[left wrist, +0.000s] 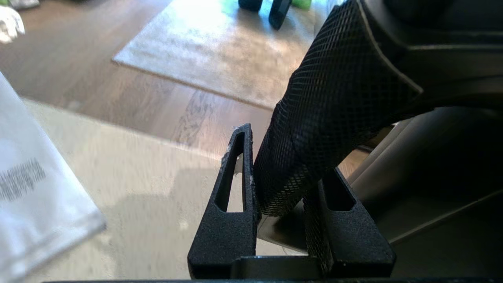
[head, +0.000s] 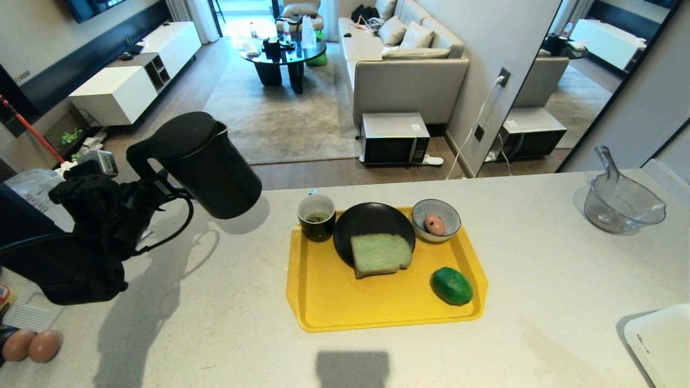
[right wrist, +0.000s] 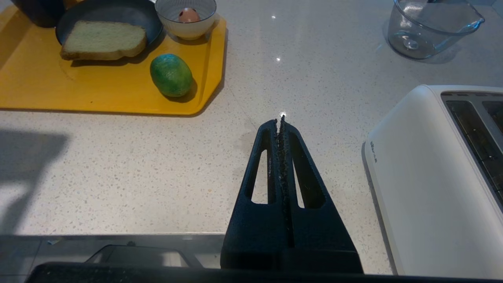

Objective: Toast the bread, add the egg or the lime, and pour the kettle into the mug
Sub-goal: Put the kettle back

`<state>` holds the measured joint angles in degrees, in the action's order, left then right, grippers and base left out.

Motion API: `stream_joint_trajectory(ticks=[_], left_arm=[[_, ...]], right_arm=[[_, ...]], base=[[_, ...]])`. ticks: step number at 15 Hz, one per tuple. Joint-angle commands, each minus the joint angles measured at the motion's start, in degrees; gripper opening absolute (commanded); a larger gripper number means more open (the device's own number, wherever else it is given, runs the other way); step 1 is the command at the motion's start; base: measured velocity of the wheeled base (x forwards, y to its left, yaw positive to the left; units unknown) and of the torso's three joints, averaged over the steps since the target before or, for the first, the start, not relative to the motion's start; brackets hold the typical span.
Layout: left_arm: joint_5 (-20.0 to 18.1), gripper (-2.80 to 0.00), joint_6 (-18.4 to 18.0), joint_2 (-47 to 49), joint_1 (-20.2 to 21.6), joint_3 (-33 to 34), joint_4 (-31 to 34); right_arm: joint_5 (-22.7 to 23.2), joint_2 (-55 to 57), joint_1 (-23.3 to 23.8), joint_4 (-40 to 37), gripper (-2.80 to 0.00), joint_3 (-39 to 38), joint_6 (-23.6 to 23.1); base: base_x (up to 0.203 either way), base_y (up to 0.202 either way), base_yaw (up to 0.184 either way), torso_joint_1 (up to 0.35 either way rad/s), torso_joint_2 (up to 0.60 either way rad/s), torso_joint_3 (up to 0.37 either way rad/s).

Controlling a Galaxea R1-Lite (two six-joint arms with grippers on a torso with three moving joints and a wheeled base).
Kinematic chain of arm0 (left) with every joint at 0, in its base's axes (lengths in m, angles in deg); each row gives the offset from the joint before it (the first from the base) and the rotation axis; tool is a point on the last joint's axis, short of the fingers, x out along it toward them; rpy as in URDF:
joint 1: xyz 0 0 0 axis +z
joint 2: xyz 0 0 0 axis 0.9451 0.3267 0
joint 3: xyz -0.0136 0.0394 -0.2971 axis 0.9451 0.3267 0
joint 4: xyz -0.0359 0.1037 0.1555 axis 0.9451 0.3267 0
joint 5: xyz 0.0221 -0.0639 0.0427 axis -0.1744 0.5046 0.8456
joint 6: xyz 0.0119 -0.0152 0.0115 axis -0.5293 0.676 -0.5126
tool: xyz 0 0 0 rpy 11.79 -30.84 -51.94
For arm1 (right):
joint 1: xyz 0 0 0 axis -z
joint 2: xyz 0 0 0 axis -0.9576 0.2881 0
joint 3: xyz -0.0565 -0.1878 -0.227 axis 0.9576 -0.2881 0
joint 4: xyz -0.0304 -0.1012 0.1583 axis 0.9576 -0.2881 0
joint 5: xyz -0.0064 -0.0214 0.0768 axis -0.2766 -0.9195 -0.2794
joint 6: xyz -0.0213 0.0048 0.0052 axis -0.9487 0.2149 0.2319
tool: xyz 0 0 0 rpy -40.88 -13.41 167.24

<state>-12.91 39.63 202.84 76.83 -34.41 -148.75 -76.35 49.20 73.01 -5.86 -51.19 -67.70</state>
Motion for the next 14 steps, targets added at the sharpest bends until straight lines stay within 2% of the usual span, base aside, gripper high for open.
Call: stream_joint_trajectory(ticks=[1, 4, 9, 14], left_arm=[[0.09, -2.8, 0.35, 0.72, -1.2, 2.83, -0.33], [1.91, -2.8, 0.45, 1.07, -3.16, 3.62, -0.46], [3.45, -2.8, 0.27, 1.6, -4.06, 3.98, -0.29], [3.62, -2.8, -2.29, 3.76, -4.14, 5.38, 0.24]], right_arm=[[-0.03, -0.02, -0.02, 0.0, -2.8, 0.0, -0.04], [-0.03, -0.02, -0.02, 0.0, -2.8, 0.0, -0.04], [-0.03, -0.02, -0.02, 0.0, -2.8, 0.0, -0.04], [-0.03, -0.02, -0.02, 0.0, -2.8, 0.0, -0.04]], base=[[0.0, 0.0, 0.0, 0.0, 0.0, 0.0], [0.0, 0.0, 0.0, 0.0, 0.0, 0.0], [0.0, 0.0, 0.0, 0.0, 0.0, 0.0], [0.0, 0.0, 0.0, 0.0, 0.0, 0.0]])
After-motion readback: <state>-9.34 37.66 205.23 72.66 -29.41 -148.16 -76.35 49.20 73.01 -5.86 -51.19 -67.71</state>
